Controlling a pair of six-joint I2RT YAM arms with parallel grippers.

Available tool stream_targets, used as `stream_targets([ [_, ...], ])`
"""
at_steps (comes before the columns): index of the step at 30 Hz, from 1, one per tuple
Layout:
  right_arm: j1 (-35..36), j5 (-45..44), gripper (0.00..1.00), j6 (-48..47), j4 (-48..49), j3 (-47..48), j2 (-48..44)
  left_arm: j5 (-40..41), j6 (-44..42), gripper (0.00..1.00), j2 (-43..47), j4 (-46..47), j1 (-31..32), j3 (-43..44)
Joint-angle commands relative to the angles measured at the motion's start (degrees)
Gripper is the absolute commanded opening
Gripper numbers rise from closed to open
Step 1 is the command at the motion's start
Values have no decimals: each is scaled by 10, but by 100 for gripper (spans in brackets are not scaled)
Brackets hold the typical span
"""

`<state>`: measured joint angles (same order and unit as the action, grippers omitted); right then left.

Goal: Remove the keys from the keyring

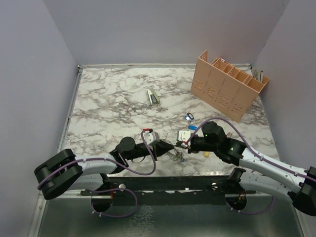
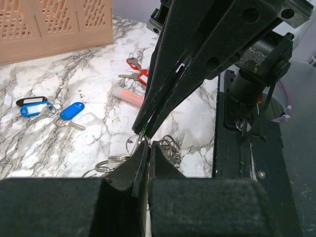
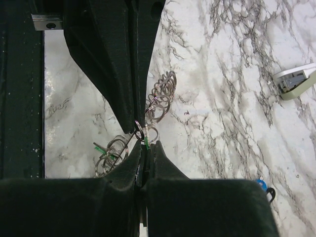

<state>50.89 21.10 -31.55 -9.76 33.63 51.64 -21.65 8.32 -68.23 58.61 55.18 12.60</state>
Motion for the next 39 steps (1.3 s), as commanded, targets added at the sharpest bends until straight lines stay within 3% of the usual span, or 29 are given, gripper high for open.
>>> stream_targets([
  [1, -4, 9, 1, 25, 48, -26, -2, -19, 28, 0, 1, 82, 2, -4],
  [9, -4, -34, 1, 16, 46, -33, -8, 24, 21, 0, 50, 81, 1, -27],
  [23, -3, -12, 1, -12, -44, 62, -15, 83, -24, 1, 90, -89, 1, 20],
  [31, -3, 31, 1, 33, -47, 109, 18, 99, -37, 34, 111, -102, 1, 14],
  [39, -2, -33, 1, 139, -54, 139, 55, 139, -54, 42, 142, -147, 1, 18],
])
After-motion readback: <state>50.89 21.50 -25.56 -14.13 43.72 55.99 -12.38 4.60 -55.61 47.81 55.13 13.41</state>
